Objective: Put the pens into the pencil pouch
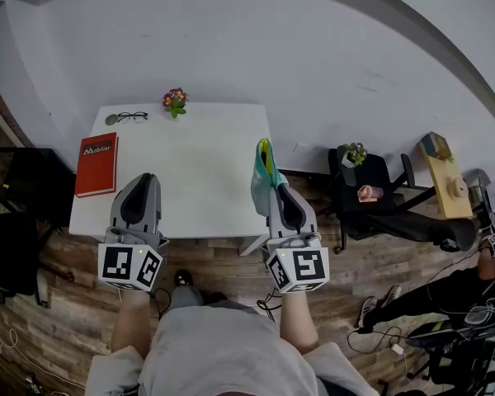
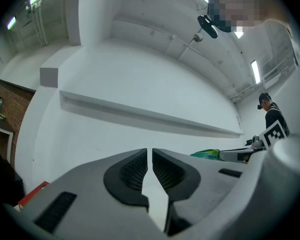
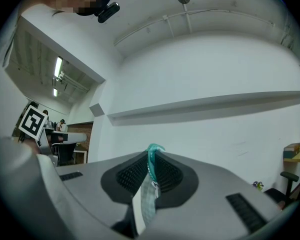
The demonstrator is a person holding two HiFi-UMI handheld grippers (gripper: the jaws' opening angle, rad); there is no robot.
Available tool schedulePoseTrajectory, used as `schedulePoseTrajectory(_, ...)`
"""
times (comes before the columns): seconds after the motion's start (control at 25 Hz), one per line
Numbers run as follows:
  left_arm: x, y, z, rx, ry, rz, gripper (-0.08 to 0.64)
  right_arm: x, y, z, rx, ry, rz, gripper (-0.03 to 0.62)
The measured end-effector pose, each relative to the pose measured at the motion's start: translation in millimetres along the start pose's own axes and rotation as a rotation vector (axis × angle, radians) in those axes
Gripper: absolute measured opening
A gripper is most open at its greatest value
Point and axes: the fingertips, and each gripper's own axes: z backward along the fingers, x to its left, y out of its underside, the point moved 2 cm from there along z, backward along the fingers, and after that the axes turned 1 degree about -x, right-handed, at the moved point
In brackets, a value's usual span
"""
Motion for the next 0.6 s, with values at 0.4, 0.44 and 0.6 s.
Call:
schedulePoseTrajectory(0.4,1.6,-1.3,-0.3,-0.005,-0.009,-0.005,0.051,0.5,-0.7,-2.9,-0.005,-0.007,0.003,0.057)
schedulePoseTrajectory(0.44,1.4,-1.7,0.0,-0.006,-0.009,-0.006,0.051,0.4,-0.9,-2.6,-0.006,-0.008,0.003,0.057)
schedulePoseTrajectory(0.6,0.7,-1.4,1.1,-0.008,-0.01,-0.008,0.051,0.5,-0.6,-1.5,-0.01,-0.01,0.005,0.057)
